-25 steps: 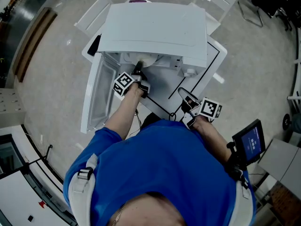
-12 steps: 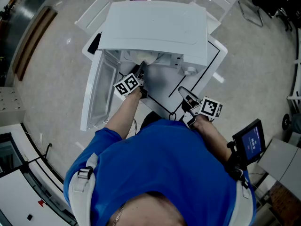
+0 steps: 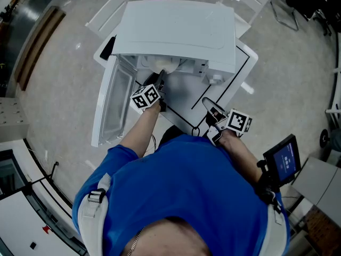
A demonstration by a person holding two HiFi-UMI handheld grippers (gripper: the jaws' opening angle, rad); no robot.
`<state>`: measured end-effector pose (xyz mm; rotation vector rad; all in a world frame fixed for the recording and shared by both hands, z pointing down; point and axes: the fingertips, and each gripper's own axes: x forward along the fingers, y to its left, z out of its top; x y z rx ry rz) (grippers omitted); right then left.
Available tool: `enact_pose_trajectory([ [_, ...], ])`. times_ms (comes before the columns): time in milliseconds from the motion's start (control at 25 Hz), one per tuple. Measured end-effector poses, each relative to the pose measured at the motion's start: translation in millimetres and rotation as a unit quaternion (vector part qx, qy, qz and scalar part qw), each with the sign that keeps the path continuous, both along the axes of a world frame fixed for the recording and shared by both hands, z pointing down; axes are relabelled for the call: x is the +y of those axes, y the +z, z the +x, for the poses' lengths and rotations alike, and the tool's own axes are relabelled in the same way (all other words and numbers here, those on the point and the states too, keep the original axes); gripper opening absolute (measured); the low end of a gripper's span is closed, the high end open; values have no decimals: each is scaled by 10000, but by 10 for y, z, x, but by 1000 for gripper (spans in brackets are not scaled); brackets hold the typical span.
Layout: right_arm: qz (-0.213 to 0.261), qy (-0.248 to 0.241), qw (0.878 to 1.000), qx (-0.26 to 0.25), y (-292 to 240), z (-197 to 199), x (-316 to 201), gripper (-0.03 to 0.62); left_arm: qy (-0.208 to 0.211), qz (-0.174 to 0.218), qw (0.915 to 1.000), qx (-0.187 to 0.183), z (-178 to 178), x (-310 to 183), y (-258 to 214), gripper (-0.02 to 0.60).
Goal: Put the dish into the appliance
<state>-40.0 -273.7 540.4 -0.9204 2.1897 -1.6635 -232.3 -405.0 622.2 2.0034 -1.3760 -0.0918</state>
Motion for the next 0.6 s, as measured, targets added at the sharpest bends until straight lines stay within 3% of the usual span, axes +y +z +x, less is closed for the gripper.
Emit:
enact_pose_trajectory([
  [80, 97, -18, 9997, -209, -57, -44, -9, 15, 24, -19, 9999, 119, 15, -11, 5, 147],
  [360, -77, 39, 9999, 132, 40, 26, 36, 15, 28, 28, 9998, 218, -10, 15, 27, 153],
  [400, -87, 38, 9999, 137, 47, 25, 37, 15, 50, 48, 9997, 233, -4, 17, 30, 169],
  [480, -78, 29, 9999, 98, 47, 16, 35, 15, 108, 48, 9996, 268, 14, 20, 55, 271],
  [600, -24, 0, 10000, 14, 24, -9, 29, 15, 236, 66, 9996, 119, 52, 52, 79, 287],
])
